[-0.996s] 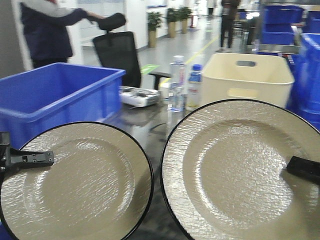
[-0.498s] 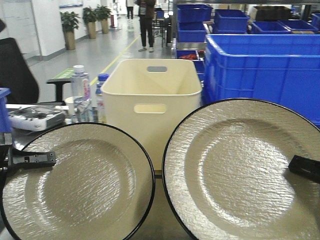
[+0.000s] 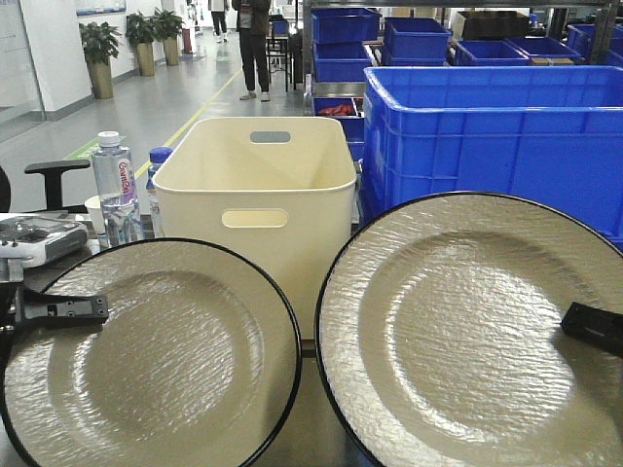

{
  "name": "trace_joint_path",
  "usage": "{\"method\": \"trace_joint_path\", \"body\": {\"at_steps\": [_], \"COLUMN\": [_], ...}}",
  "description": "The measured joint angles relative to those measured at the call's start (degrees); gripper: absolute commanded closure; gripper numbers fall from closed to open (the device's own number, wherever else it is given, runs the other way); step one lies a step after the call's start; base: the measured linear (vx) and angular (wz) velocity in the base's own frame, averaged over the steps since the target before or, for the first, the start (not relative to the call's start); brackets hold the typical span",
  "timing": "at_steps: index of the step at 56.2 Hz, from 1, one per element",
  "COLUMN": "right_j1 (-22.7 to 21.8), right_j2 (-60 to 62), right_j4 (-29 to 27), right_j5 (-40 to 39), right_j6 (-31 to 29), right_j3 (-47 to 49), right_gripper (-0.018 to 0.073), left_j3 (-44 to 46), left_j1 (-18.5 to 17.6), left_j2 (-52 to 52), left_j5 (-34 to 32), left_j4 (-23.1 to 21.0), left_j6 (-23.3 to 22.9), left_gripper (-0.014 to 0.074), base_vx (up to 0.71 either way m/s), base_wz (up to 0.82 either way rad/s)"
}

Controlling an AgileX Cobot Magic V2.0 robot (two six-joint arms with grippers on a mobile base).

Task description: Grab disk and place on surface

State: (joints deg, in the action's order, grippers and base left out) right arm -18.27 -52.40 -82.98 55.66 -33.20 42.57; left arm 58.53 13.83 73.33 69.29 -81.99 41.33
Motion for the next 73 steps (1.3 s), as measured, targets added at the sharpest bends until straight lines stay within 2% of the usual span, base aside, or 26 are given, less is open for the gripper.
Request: {"method": "trace_joint_path", "body": {"at_steps": [26, 36, 44, 55, 73], "right_j1": [0.00, 0.00, 0.00, 0.00, 0.00], "right_j2": [0.00, 0.00, 0.00, 0.00, 0.00], "right_j4": [0.00, 0.00, -2.31, -8.94, -9.51], "right_j5": [-0.05, -0.46, -0.84, -1.50, -1.76], "right_j6": [-0.05, -2.32, -3.06, -3.12, -5.53], "right_j3": [0.00, 0.00, 0.00, 0.00, 0.00], "right_gripper": [0.0568, 0.0568, 0.0568, 0.0568, 0.0568], "left_j3": [0.00, 0.00, 0.00, 0.00, 0.00], "left_j1": [0.00, 0.00, 0.00, 0.00, 0.00], "left_j2": [0.00, 0.00, 0.00, 0.00, 0.00], "left_j5": [0.00, 0.00, 0.00, 0.00, 0.00], "left_j4": [0.00, 0.00, 0.00, 0.00, 0.00], "left_j6": [0.00, 0.00, 0.00, 0.00, 0.00], "left_gripper": [0.0604, 0.0604, 0.0604, 0.0604, 0.0604], "base_vx": [0.00, 0.00, 0.00, 0.00, 0.00], "base_wz": [0.00, 0.00, 0.00, 0.00, 0.00]}}
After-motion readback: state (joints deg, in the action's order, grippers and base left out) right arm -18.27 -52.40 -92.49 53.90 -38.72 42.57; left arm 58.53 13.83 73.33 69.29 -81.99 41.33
